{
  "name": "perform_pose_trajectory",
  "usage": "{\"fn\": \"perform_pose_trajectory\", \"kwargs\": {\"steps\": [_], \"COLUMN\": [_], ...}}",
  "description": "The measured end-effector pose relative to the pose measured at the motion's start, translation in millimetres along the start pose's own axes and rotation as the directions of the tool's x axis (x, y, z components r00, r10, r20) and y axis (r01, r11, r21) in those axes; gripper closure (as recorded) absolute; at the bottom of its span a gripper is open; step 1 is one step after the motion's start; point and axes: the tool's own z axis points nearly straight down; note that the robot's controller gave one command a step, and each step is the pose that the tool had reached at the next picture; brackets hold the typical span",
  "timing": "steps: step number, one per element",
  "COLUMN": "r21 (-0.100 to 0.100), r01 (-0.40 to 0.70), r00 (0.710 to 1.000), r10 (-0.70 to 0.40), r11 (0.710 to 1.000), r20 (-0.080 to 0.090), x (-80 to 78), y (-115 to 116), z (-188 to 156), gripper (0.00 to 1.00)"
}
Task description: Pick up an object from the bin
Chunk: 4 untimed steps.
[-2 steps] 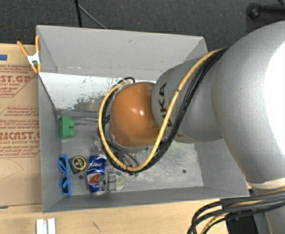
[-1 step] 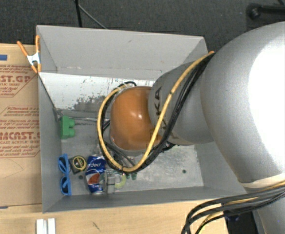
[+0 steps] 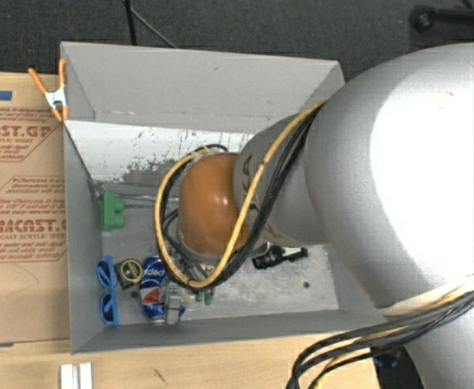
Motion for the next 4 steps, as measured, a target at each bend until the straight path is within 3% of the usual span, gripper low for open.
{"fn": "perform_pose_trajectory", "kwargs": {"steps": [1,2,3,4], "r21": [-0.003,-0.012,0.001,0.001], "r01": [0.0,-0.002,-0.001,0.0], "r00": [1.0,1.0,1.0,1.0], "r10": [0.0,0.002,0.001,0.0], "r11": [1.0,1.0,1.0,1.0], "r20": [0.005,0.025,-0.001,0.0], "x": [-2.2,-7.1,-8.2,-8.9], "y": [1.0,2.8,3.9,4.9], "z": [-3.2,-5.2,-39.3,-75.7], "gripper": [0.0,1.0,1.0,1.0]}}
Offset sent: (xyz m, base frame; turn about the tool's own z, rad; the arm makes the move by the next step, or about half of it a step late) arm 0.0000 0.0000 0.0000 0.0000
